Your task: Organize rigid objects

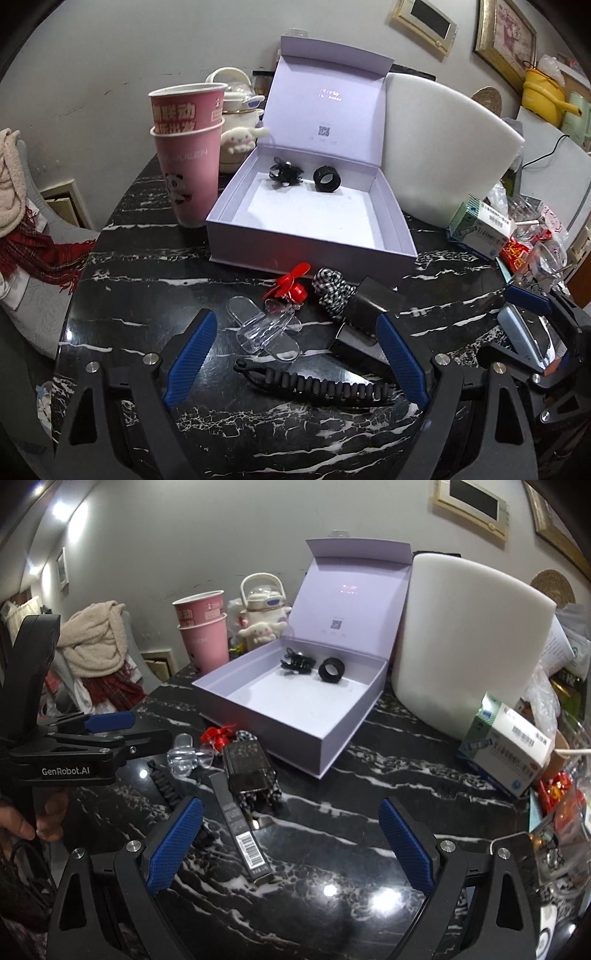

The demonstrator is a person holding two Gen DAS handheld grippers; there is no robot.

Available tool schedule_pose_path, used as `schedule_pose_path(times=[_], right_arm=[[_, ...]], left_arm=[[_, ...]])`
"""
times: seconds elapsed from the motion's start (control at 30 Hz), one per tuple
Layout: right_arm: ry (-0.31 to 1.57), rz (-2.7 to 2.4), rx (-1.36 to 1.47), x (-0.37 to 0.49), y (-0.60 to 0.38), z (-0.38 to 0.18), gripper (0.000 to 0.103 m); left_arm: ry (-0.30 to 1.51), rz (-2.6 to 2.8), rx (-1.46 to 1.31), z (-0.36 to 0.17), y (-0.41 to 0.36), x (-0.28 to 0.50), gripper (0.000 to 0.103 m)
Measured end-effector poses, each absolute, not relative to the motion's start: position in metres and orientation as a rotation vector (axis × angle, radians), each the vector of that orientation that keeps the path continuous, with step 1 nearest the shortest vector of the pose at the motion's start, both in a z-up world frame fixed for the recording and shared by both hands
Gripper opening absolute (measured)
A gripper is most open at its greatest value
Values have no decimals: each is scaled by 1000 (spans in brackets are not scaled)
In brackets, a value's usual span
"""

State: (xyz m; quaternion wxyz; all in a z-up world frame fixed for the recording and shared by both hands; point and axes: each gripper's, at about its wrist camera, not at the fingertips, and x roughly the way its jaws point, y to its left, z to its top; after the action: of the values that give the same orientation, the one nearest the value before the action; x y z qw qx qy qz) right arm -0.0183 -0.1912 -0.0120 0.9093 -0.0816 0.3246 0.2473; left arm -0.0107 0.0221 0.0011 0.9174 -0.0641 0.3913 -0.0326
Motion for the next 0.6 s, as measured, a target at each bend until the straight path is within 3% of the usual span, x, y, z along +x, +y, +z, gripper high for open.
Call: schedule_pose_path(times=[0.6], right_arm=[[776, 503, -145, 1, -192, -49, 97]], left_arm=[[925, -24, -86, -42, -3, 3, 89]])
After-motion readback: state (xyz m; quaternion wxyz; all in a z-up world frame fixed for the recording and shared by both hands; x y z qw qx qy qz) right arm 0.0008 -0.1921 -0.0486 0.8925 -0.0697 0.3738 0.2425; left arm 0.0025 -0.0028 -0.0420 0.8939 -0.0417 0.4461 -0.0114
